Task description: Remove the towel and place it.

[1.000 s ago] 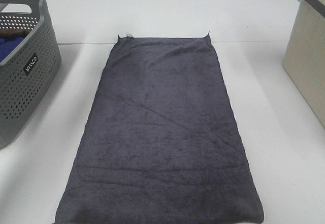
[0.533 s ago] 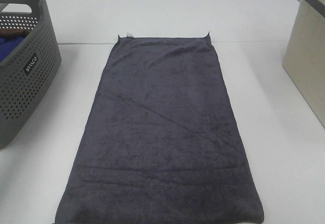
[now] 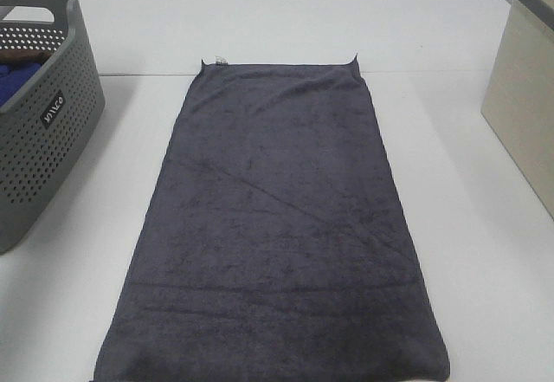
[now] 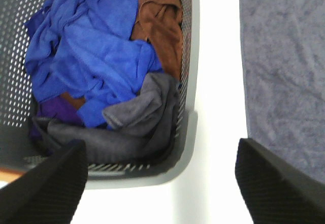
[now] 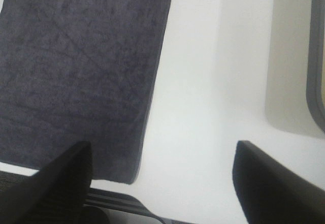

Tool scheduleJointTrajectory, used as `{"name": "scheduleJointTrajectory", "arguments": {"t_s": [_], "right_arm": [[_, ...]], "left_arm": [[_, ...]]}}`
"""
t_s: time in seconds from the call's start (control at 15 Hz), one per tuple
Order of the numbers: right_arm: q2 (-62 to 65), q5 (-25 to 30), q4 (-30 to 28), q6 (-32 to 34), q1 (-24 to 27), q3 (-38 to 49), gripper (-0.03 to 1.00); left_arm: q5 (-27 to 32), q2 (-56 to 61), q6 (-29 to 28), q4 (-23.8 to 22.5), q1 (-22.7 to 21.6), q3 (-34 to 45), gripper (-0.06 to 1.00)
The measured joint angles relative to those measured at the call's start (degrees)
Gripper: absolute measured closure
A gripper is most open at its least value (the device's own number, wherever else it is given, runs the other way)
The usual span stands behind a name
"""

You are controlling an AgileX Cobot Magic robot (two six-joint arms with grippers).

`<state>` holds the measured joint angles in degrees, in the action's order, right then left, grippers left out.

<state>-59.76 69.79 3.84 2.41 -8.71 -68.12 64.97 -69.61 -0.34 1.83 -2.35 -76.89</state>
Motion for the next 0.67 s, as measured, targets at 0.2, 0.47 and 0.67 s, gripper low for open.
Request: {"name": "scheduleJointTrajectory", "arguments": {"t_s": [0.2,0.47,0.67], "right_arm": [[14.73,0.06,-0.40,0.11,0.00,10.54,0.23],[32.49,0.11,-0.46,0.11,0.00,21.89,0.23],[43.66,0.11,-2.23,0.06,0.00,27.73,0.23]], "left_arm": [[-0.17,16.10,-0.57,-3.72,0.00,14.38,0.19],[-0.17,37.07,-0.63,-6.30,0.00,26.81,0.19],[0.29,52.25,-0.63,-6.42,0.00,32.49,0.19]]}}
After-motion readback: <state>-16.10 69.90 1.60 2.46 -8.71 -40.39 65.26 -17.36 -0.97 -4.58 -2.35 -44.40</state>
